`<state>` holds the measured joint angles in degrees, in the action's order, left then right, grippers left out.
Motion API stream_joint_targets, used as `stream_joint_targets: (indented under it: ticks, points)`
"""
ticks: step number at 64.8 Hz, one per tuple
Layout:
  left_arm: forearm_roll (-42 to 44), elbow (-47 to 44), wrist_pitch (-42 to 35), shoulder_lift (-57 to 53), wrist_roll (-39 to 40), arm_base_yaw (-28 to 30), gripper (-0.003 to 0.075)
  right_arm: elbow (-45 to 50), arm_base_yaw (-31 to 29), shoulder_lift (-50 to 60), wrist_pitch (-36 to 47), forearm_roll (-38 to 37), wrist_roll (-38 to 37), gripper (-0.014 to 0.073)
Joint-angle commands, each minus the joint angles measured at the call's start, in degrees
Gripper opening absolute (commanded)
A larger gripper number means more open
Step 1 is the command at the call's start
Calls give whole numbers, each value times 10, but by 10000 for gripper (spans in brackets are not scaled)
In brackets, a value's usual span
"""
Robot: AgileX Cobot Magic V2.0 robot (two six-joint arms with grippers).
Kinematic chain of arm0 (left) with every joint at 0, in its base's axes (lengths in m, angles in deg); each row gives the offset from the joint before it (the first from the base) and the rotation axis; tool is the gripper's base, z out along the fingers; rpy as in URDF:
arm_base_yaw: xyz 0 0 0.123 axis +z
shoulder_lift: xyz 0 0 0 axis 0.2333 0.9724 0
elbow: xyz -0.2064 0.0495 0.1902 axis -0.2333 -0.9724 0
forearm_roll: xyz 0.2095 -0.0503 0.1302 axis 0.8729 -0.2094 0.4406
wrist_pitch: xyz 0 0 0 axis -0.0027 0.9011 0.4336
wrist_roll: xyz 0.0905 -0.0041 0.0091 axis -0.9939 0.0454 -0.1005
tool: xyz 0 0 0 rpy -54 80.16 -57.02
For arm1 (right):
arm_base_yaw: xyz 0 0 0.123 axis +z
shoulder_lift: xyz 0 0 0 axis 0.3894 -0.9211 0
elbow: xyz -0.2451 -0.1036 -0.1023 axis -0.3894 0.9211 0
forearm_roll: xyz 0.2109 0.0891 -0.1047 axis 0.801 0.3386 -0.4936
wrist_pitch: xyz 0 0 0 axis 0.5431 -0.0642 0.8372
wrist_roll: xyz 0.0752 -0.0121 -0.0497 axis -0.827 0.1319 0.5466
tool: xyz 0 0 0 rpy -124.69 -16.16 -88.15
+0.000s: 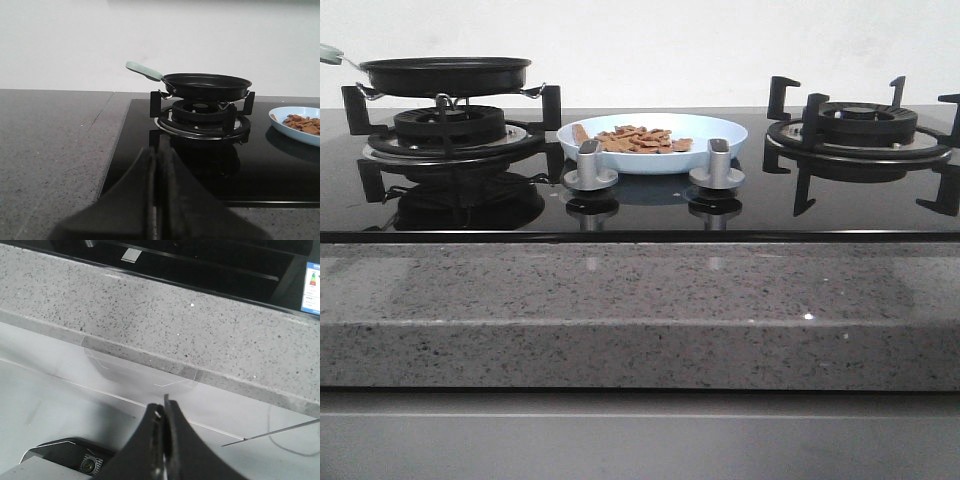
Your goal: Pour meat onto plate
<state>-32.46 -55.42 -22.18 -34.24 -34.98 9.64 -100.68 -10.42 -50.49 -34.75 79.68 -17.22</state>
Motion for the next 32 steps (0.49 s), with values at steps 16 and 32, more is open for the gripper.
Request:
stream_joint_targets:
  ticks: [16, 32]
  points:
    - [-5, -2, -49, -10, 5, 1, -20, -13, -4, -5, 32, -2, 0, -120]
    - [-5, -2, -49, -10, 5, 1, -20, 27, -25, 41, 102, -17, 1, -120]
